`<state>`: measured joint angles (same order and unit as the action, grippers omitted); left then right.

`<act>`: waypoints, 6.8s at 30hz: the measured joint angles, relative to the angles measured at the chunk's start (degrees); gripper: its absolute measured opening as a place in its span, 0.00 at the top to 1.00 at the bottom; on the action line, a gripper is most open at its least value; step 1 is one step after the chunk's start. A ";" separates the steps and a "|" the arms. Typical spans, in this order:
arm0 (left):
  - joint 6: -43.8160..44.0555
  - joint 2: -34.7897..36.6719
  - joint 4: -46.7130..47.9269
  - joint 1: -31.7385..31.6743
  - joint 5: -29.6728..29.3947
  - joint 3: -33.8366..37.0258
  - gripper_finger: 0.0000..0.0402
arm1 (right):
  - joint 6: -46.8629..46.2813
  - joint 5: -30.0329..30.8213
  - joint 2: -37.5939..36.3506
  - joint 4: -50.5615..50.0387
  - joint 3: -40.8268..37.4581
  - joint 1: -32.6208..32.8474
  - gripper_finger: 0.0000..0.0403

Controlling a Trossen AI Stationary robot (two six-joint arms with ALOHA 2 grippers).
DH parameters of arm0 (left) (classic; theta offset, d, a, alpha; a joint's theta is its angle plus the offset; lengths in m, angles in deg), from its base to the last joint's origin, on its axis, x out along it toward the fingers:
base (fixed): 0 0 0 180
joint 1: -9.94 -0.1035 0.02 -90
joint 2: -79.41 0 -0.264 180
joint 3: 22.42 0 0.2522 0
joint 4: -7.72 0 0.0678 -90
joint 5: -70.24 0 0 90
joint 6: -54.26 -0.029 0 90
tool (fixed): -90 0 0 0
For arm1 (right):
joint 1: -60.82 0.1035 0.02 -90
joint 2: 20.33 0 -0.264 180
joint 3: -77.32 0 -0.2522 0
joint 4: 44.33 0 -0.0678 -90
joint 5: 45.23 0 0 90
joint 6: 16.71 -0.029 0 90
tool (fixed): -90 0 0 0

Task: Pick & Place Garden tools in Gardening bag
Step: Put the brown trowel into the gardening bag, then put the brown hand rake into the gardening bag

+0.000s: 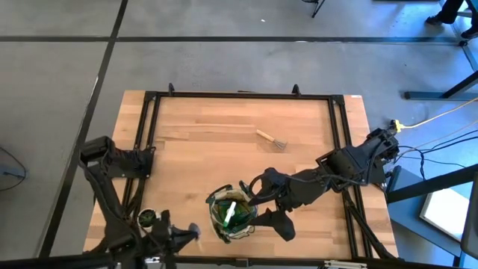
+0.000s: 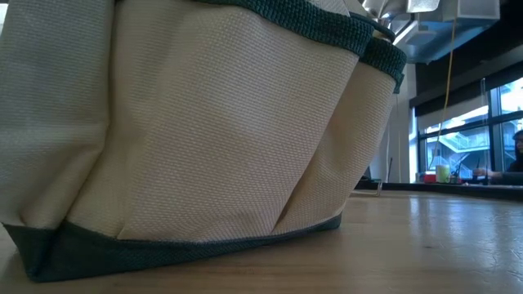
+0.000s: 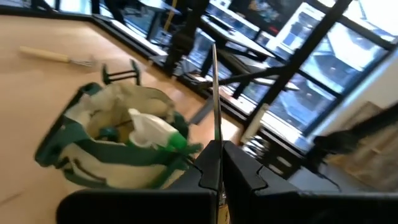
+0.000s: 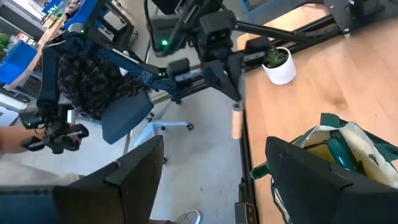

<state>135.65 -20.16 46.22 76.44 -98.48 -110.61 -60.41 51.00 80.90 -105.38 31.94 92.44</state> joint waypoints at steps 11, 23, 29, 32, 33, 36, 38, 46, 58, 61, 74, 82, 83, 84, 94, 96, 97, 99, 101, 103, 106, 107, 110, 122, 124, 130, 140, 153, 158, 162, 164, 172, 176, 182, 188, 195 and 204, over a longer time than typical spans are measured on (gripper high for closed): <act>5.83 -0.50 15.35 -8.63 4.18 0.00 1.00 | -2.23 1.29 -0.02 -0.01 0.00 0.00 0.30; 25.41 1.15 37.41 -10.32 3.25 0.02 1.00 | -3.04 1.72 1.10 1.39 -0.02 0.00 0.30; 23.97 2.21 36.51 -10.74 1.25 0.02 1.00 | -3.54 1.72 2.02 1.99 0.00 0.00 0.30; 23.94 2.21 36.50 -11.40 1.20 0.02 1.00 | -3.67 1.69 2.29 1.82 0.00 -0.02 0.30; 23.93 2.21 36.51 -11.61 1.15 0.02 1.00 | -3.67 1.71 2.38 1.87 0.00 -0.02 0.30; 23.93 2.21 36.35 -11.90 -0.33 0.01 1.00 | -3.67 1.69 2.60 2.18 0.00 0.00 0.30; 23.61 2.23 36.36 -11.91 -0.84 -0.22 1.00 | -3.69 1.69 2.82 2.09 0.00 0.00 0.30; 21.41 2.25 33.29 -12.66 -0.98 -0.28 1.00 | -3.67 1.69 2.93 2.29 0.00 0.00 0.30; 4.32 2.25 20.84 -16.47 3.04 -0.28 1.00 | -3.45 1.72 2.93 2.36 0.00 -0.02 0.30; 4.88 2.25 19.88 -17.30 2.23 0.46 1.00 | -3.46 1.72 2.93 2.38 0.00 -0.02 0.30; 7.33 2.14 20.22 -18.12 1.82 1.90 1.00 | -3.63 1.76 3.28 2.57 0.00 -0.02 0.30; 5.05 1.66 20.02 -18.92 1.90 1.90 1.00 | -3.66 1.74 3.91 2.51 0.00 -0.02 0.30; 4.54 1.66 20.02 -19.07 1.96 1.90 1.00 | -3.83 1.74 4.17 2.67 0.00 -0.11 0.30; 4.23 1.66 20.02 -19.19 2.11 1.90 1.00 | -4.02 1.74 4.36 2.72 0.00 -0.13 0.30; 1.90 1.63 20.00 -19.54 3.65 1.90 1.00 | -4.94 1.26 5.79 2.67 0.00 -0.21 0.30; 1.94 1.18 19.93 -19.83 3.45 1.90 1.00 | -4.96 1.25 5.79 2.67 0.00 -0.45 0.30; 2.23 0.79 19.95 -20.03 3.47 1.90 1.00 | -4.94 1.26 5.79 2.67 0.00 -0.54 0.30; 3.25 -0.35 19.93 -20.53 4.05 1.90 1.00 | -4.96 1.26 5.79 2.73 0.00 -0.76 0.30; 4.84 -2.15 19.90 -20.79 5.24 1.92 1.00 | -4.96 1.26 5.79 2.71 0.00 -0.83 0.30; 7.69 -3.86 19.98 -20.84 5.58 2.03 1.00 | -4.96 1.23 5.79 2.73 0.00 -0.88 0.30; 11.92 -5.58 20.21 -20.24 5.42 2.05 1.00 | -4.96 1.15 5.79 2.72 0.00 -0.92 0.30; 12.93 -5.92 20.24 -20.05 5.40 2.03 1.00 | -4.94 1.10 5.79 2.72 0.00 -0.92 0.30; 13.90 -6.45 20.13 -19.98 5.89 2.03 1.00 | -4.96 1.10 5.77 2.73 0.00 -0.90 0.30; 14.19 -6.70 22.02 -20.11 10.74 1.95 1.00 | -4.73 1.09 5.77 2.71 0.00 -1.51 0.30; 14.90 -6.73 23.00 -19.77 11.24 1.94 1.00 | -4.63 1.08 5.77 2.71 0.00 -1.51 0.30; 16.48 -6.79 23.86 -19.23 12.77 1.92 1.00 | -4.46 1.10 5.75 2.71 0.00 -1.51 0.30; 22.60 -10.43 24.37 -18.70 14.43 1.84 1.00 | -4.44 1.71 5.73 2.69 0.00 -1.53 0.30; 25.42 -10.80 25.01 -17.86 15.41 1.84 0.96 | -4.26 1.69 5.73 2.65 0.00 -1.53 0.30; 25.28 -10.93 25.41 -17.73 19.10 1.51 0.83 | -4.26 1.69 5.73 2.49 0.00 -1.53 0.30; 25.28 -10.22 25.33 -17.35 19.10 1.46 0.69 | -4.24 1.69 5.73 2.47 0.00 -1.53 0.30; 25.03 -9.59 25.35 -17.28 18.44 1.46 0.63 | -3.85 1.69 5.73 2.49 0.00 -1.53 0.30; 23.76 -5.68 26.27 -15.44 12.53 1.43 0.47 | -3.85 1.72 5.70 2.45 0.00 -1.60 0.30; 23.27 -3.89 26.31 -14.28 9.64 1.40 0.46 | -3.85 1.72 5.70 2.29 0.00 -1.62 0.30; 23.04 -1.62 26.31 -12.86 6.18 1.40 0.46 | -3.88 1.70 5.70 0.79 0.00 -1.64 0.30; 22.68 2.48 26.28 -10.94 -1.28 1.40 0.46 | -4.83 -0.56 5.70 -7.47 0.00 -0.66 0.30; 17.78 8.77 26.27 -10.53 -6.01 1.36 0.46 | -1.05 5.70 5.68 -1.84 0.00 6.65 0.30; 9.94 13.47 26.10 -16.83 -5.43 1.31 0.46 | -3.43 7.04 5.46 1.84 -2.87 10.97 0.30</act>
<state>145.59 -6.69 72.31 59.61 -103.91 -109.30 -63.85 58.04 86.36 -103.53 29.07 103.41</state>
